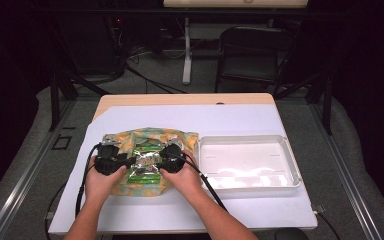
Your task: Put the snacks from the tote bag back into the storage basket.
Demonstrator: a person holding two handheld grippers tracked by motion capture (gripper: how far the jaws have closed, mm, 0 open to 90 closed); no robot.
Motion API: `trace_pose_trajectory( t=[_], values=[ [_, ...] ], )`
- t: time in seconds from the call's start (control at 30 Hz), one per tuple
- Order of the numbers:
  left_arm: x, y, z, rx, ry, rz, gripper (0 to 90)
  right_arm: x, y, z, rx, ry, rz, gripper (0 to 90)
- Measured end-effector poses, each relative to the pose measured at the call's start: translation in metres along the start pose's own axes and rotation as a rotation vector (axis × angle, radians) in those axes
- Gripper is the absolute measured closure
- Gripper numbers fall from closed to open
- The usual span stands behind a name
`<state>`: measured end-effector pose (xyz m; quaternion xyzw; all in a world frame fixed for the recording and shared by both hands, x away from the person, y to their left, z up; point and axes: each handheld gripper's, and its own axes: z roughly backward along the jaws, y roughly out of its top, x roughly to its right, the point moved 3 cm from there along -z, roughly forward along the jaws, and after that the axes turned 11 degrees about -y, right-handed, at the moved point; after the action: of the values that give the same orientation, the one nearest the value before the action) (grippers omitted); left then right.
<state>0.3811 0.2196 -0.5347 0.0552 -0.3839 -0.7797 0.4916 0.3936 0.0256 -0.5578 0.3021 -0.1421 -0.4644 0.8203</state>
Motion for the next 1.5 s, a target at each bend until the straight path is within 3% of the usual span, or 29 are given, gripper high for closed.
trace_pose_trajectory(
  t=[0.4, 0.5, 1.0, 1.5],
  values=[
    [-0.001, -0.003, -0.003, -0.013, -0.018, 0.020, 51.4, -0.004, -0.003, -0.002, 0.008, -0.001, 0.003, 77.7],
    [-0.002, -0.004, -0.004, -0.017, -0.020, 0.026, 50.3, -0.004, -0.003, -0.001, 0.004, -0.010, 0.022, 77.7],
    [-0.003, -0.007, -0.013, -0.065, -0.040, 0.046, 43.6, -0.002, -0.006, -0.002, 0.020, 0.007, -0.014, 78.1],
    [-0.008, -0.006, -0.021, -0.085, -0.089, 0.108, 42.2, -0.001, -0.007, -0.002, 0.024, 0.005, -0.018, 78.2]
  ],
)
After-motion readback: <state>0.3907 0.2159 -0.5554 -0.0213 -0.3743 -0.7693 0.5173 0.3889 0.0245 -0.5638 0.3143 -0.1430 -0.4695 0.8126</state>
